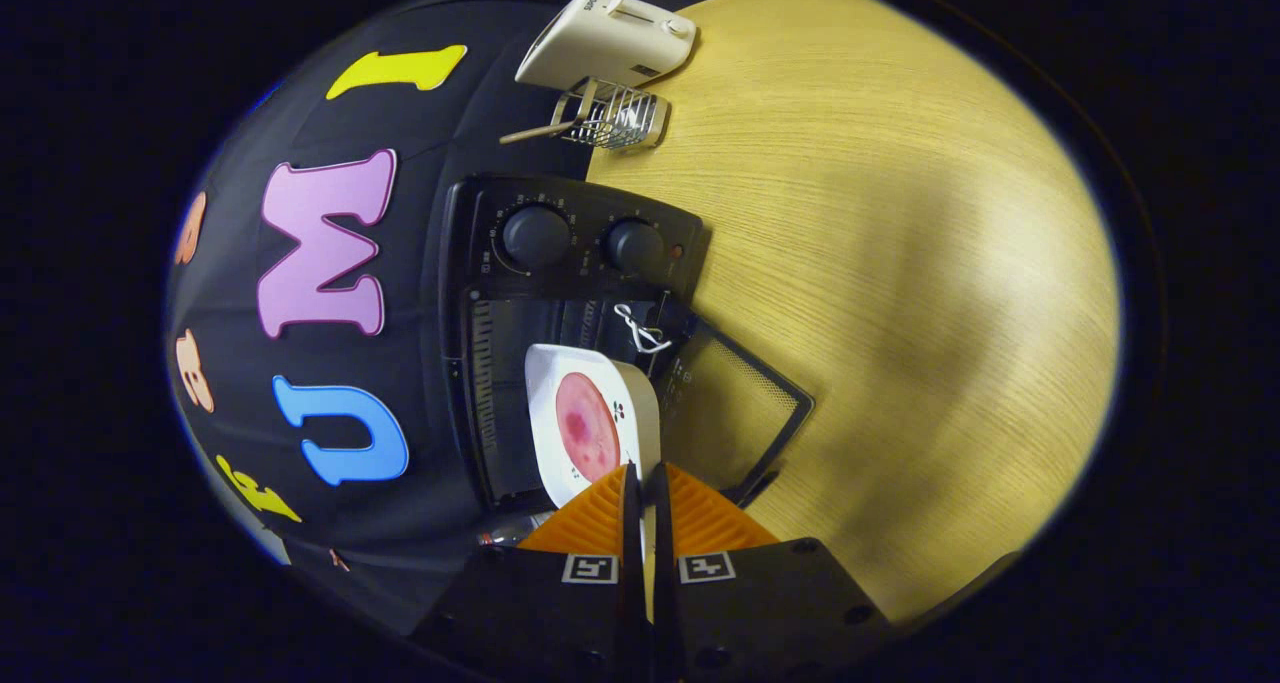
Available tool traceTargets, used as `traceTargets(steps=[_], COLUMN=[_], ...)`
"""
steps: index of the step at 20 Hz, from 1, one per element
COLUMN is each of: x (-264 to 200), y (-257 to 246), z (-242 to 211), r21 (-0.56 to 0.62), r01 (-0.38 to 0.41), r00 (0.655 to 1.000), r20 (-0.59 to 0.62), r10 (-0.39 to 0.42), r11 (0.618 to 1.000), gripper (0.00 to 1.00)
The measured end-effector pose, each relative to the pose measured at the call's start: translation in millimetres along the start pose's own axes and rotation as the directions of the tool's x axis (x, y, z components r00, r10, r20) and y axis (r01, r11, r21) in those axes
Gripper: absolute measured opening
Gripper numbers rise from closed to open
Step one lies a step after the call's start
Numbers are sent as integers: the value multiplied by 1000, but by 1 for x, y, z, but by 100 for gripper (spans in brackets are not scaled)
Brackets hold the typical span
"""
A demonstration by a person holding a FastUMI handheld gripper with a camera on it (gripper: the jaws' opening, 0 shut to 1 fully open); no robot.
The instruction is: Open the toaster oven, put the food inside, and close the toaster oven door.
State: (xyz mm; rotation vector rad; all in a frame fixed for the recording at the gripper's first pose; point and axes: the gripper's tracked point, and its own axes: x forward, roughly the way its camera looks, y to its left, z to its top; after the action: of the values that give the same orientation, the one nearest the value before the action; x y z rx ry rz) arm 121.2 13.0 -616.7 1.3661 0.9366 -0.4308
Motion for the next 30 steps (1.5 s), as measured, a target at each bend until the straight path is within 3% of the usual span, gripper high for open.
traceTargets(steps=[7,10,15,21,22,23,25,29,30], x=[63,80,102,112,107,102,85,34,23], y=[35,40,42,53,53,54,54,45,40], z=[-7,-10,-8,-13,-13,-14,-18,-29,-30], r21=[148,144,238,291,276,256,191,-42,-131], r01=[-10,26,62,24,28,28,33,53,65], r00=[994,990,972,975,977,978,982,989,989], r20=[108,136,205,205,194,193,177,142,137], r10=[-7,-46,-113,-87,-84,-79,-68,-47,-47], r11=[989,989,969,957,961,966,981,998,989], gripper=[8,8,8,10,17,17,35,38,59])
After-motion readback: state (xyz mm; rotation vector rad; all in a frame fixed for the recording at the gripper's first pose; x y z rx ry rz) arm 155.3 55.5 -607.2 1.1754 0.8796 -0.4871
